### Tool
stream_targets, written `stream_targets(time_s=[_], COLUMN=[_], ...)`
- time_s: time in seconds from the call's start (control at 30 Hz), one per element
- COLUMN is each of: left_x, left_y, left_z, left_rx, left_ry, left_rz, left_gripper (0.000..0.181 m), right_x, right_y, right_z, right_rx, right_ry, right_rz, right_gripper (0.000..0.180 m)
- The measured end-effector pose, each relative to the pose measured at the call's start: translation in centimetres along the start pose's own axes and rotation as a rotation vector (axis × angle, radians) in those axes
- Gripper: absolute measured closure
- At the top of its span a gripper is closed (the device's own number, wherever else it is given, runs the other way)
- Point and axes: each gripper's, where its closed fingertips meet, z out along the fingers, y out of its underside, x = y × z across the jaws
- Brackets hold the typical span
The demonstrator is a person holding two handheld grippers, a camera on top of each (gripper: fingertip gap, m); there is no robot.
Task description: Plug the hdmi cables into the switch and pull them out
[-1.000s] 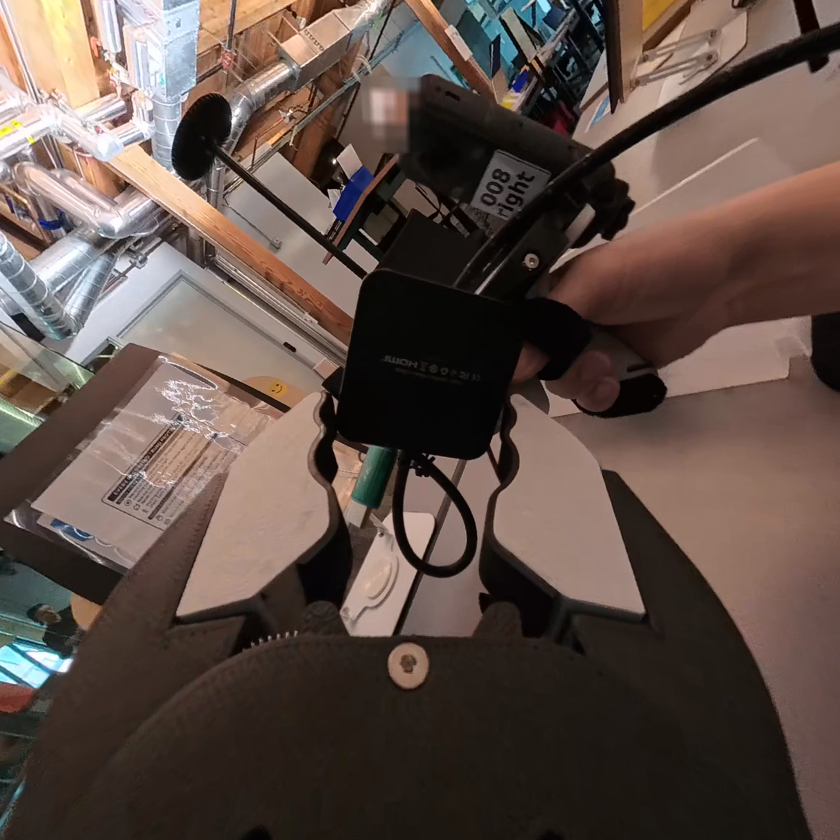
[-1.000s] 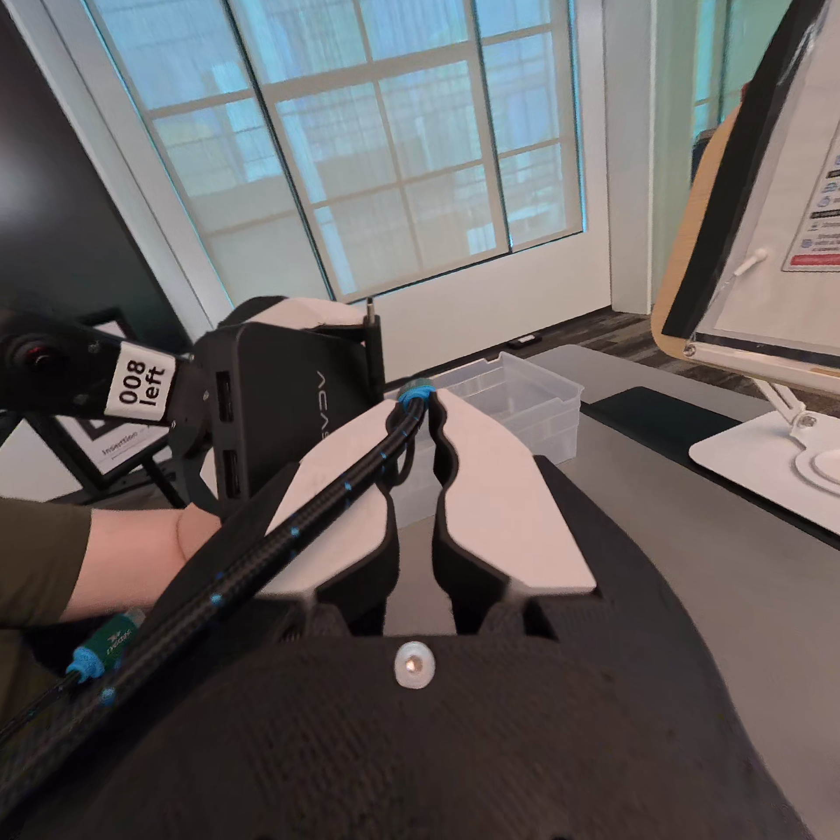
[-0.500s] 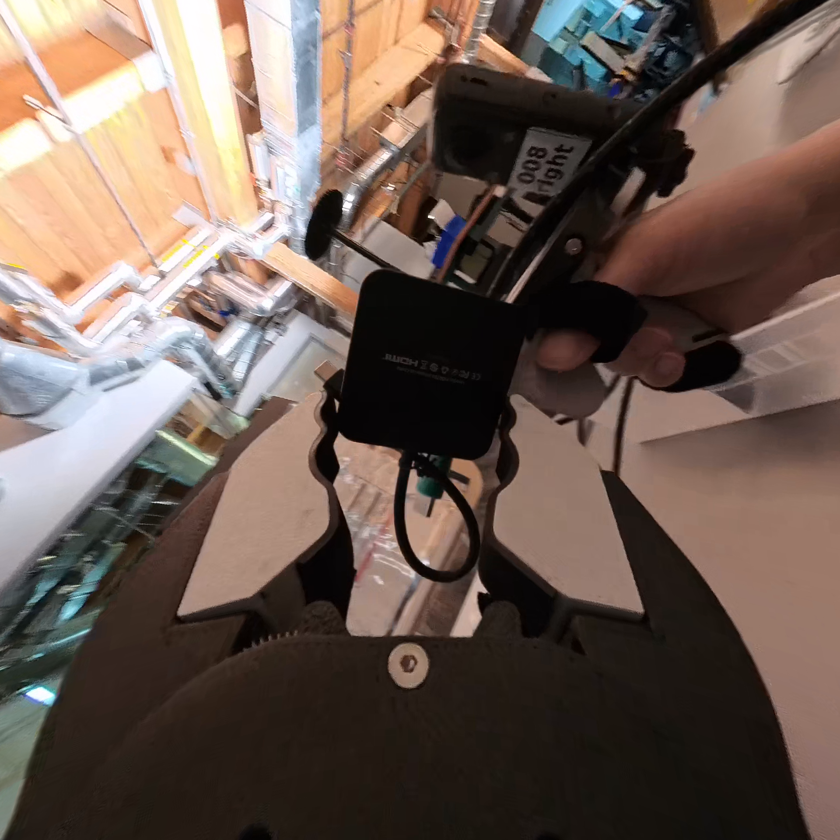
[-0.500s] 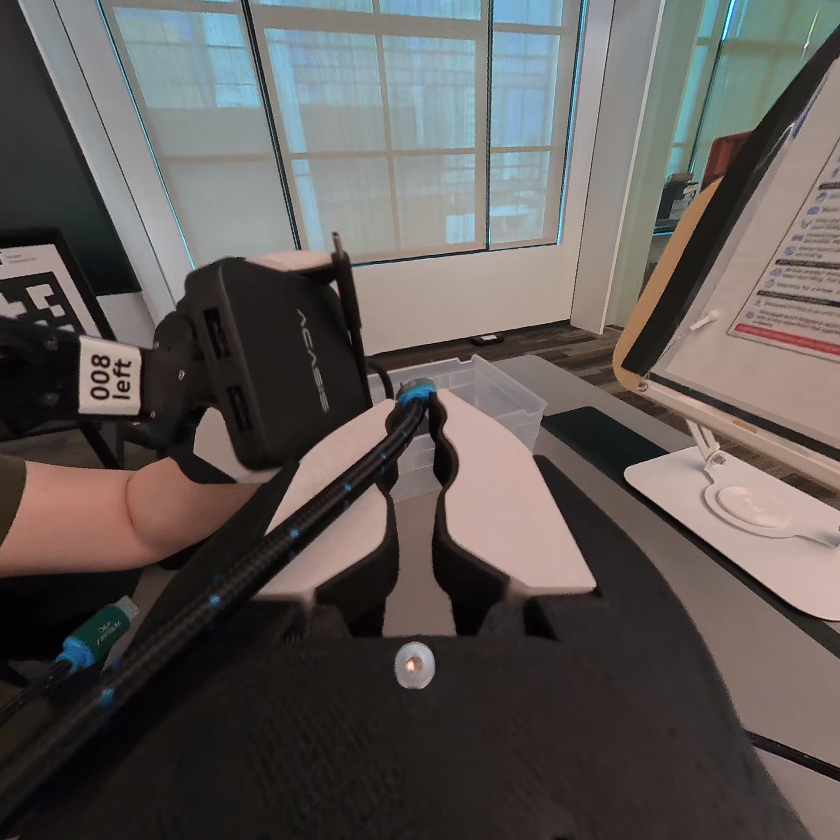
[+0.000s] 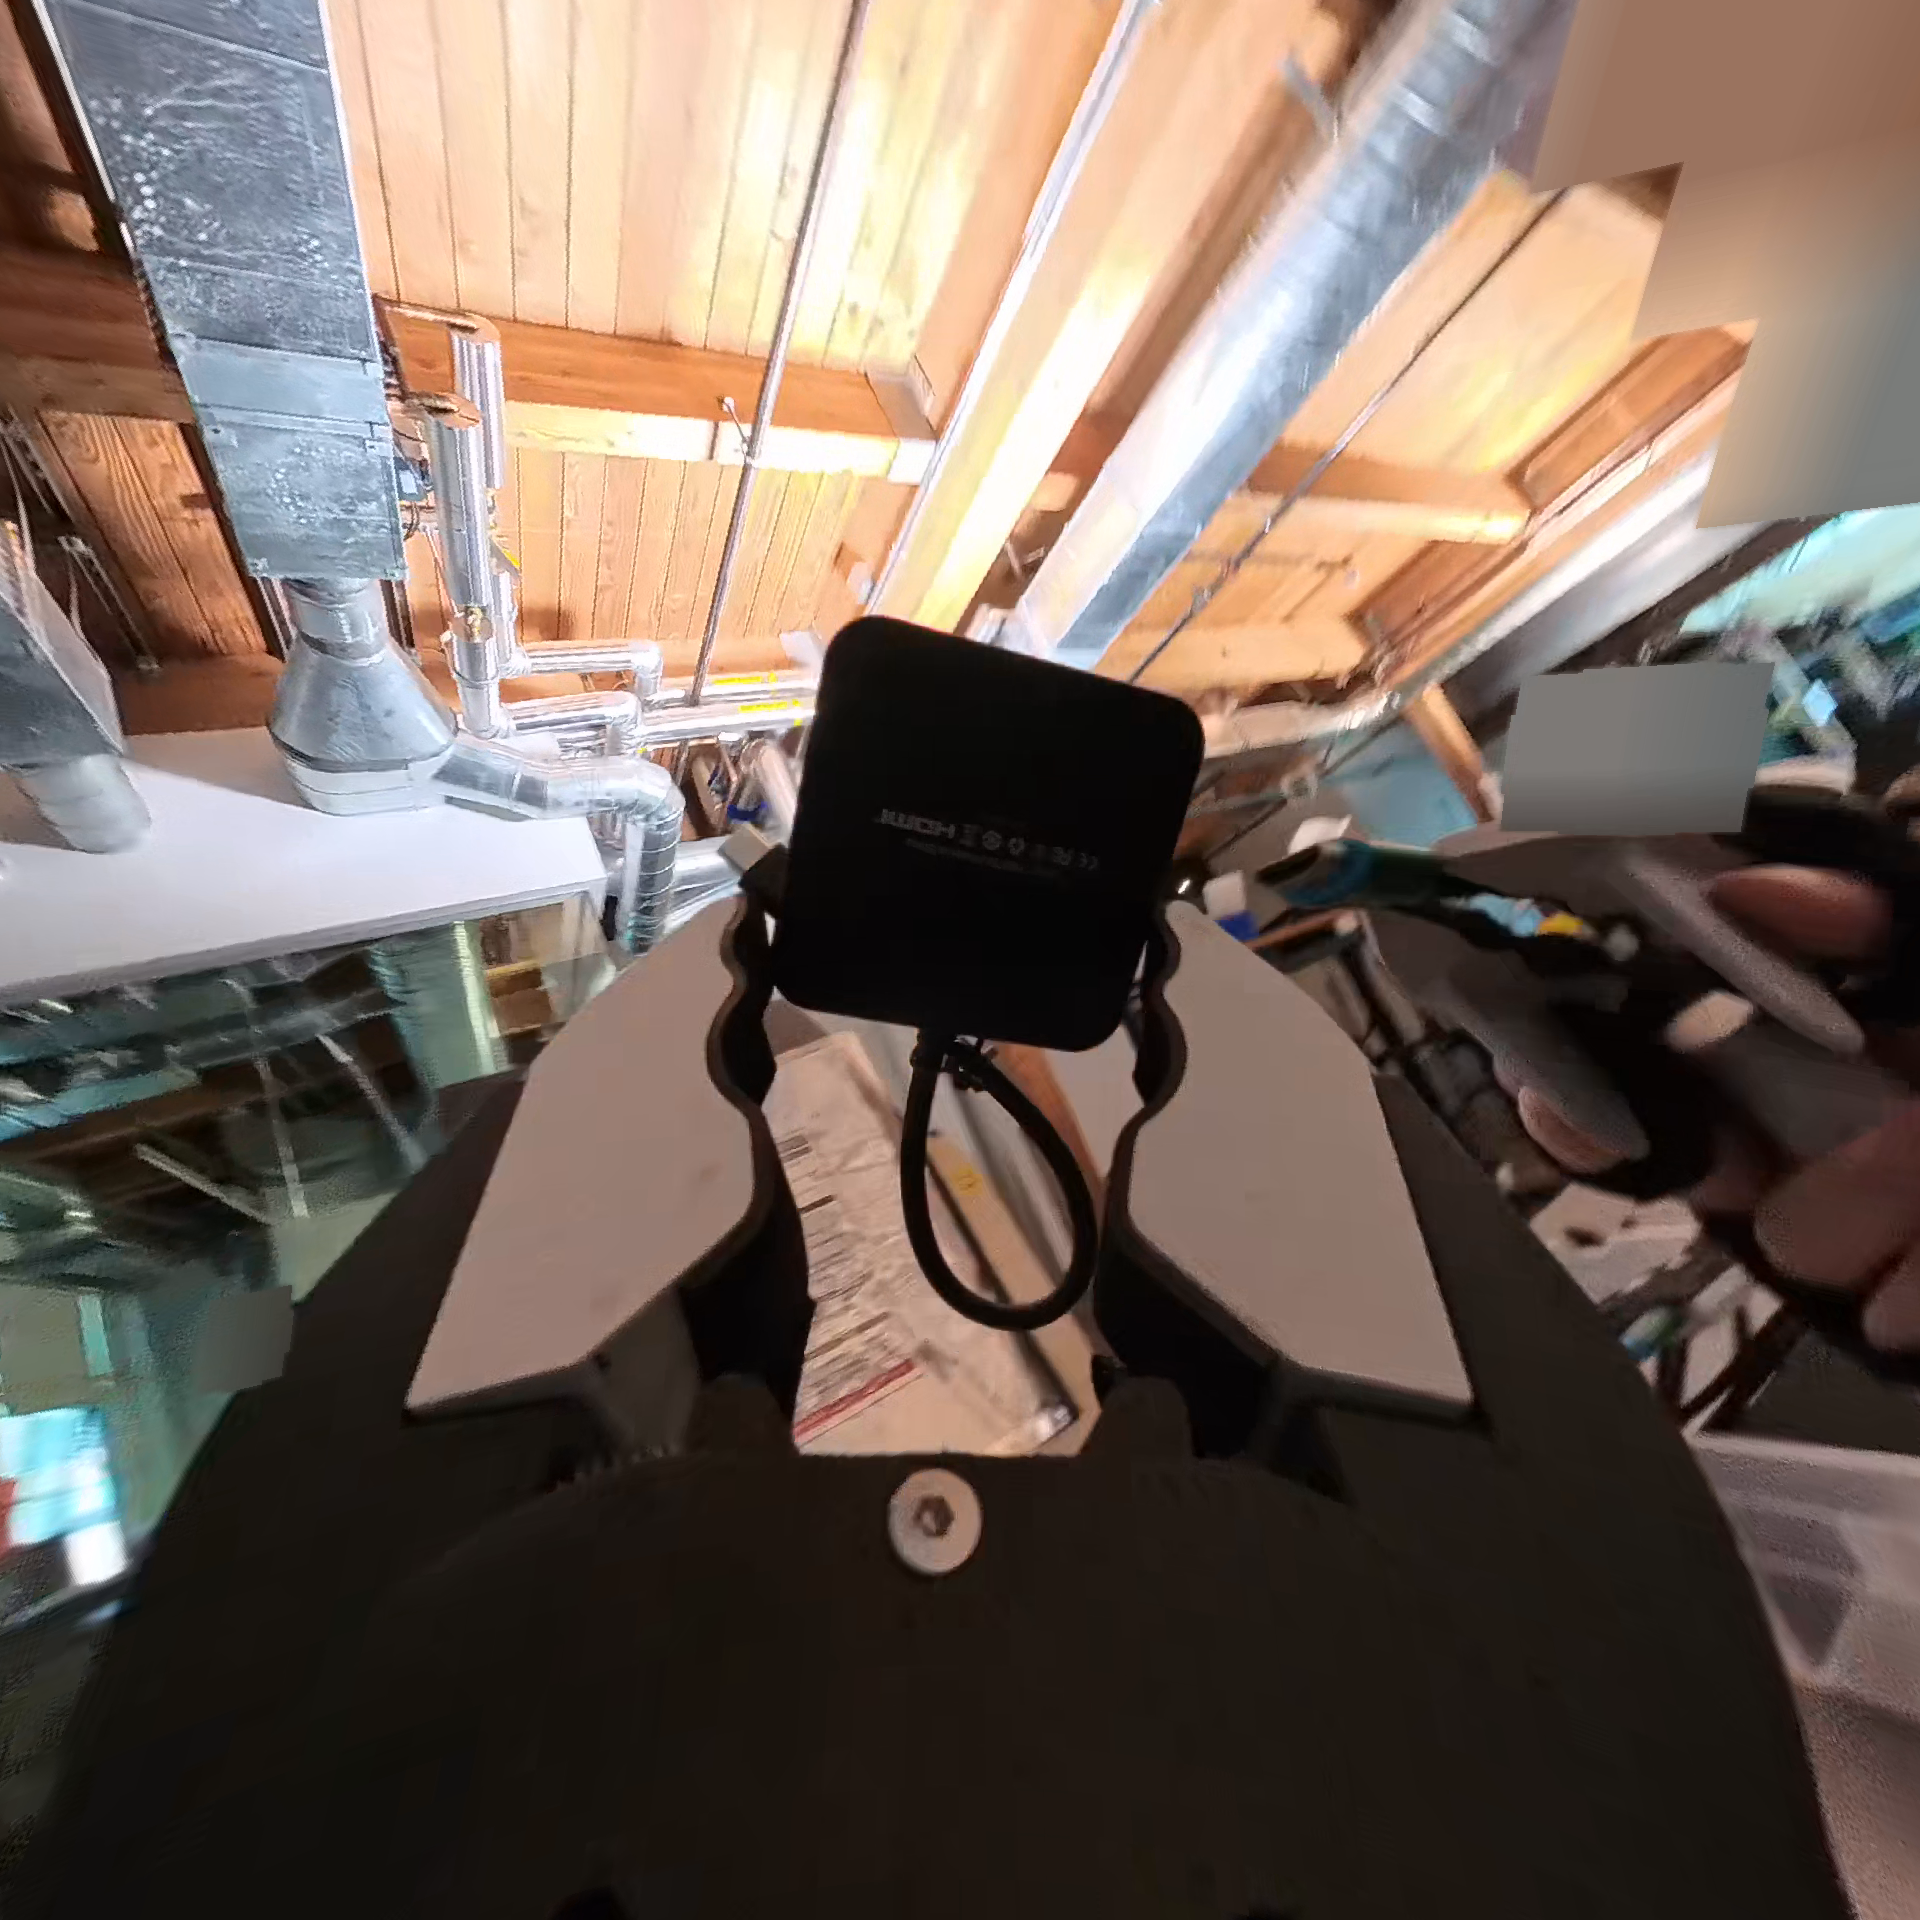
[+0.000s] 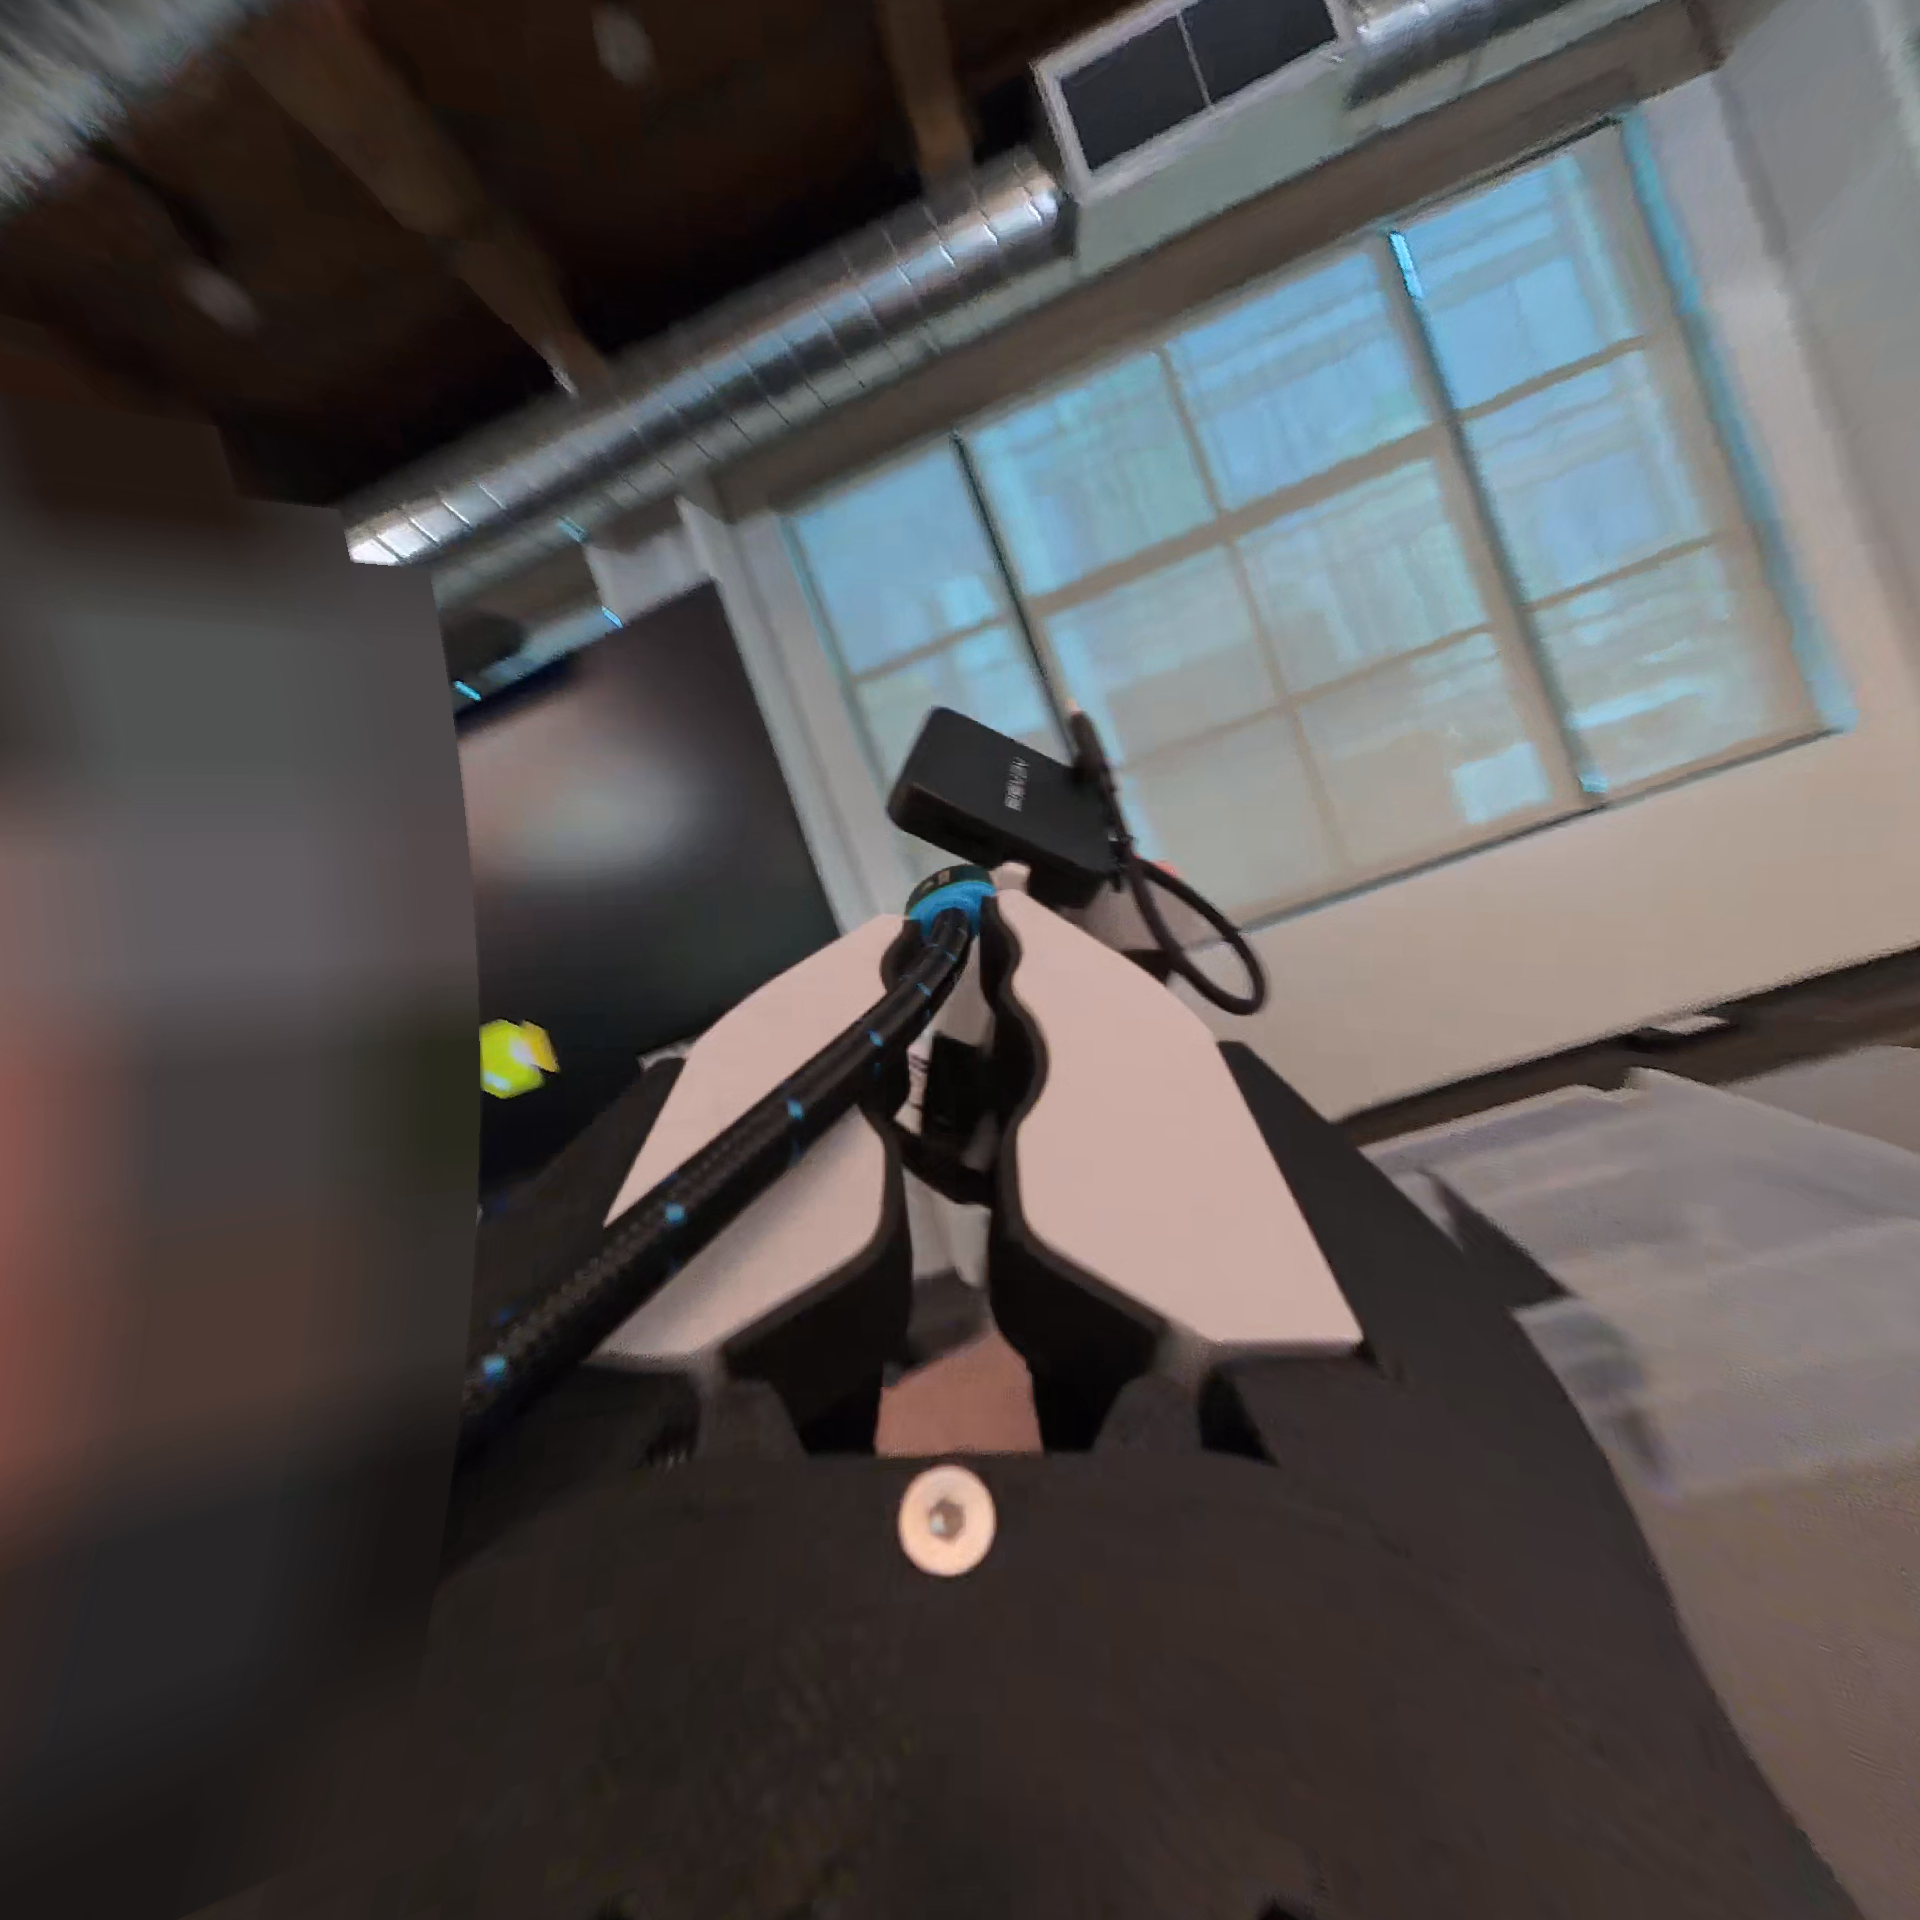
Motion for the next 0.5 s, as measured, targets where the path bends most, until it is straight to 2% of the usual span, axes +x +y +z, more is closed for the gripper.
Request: stream_targets(time_s=[0.1,0.17,0.3,0.5], left_x=[-0.5,-0.6,0.5,1.5], left_y=[-1.1,-1.4,-1.5,-1.8], left_z=[-0.3,-0.4,-0.5,-0.6], left_rx=[0.076,0.099,0.119,0.134], left_ry=[-0.001,-0.013,0.007,0.022], left_rz=[-0.092,-0.057,0.034,0.108], left_gripper=[0.112,0.112,0.112,0.112], right_x=[-1.2,-1.4,-1.3,-1.3], right_y=[-0.1,0.4,1.7,1.3], right_z=[0.4,0.7,1.3,0.9], right_rx=[0.068,0.076,0.025,0.063], right_ry=[-0.087,-0.104,-0.097,-0.155], right_rz=[0.107,0.126,0.026,0.100], right_gripper=[0.169,0.169,0.169,0.170])
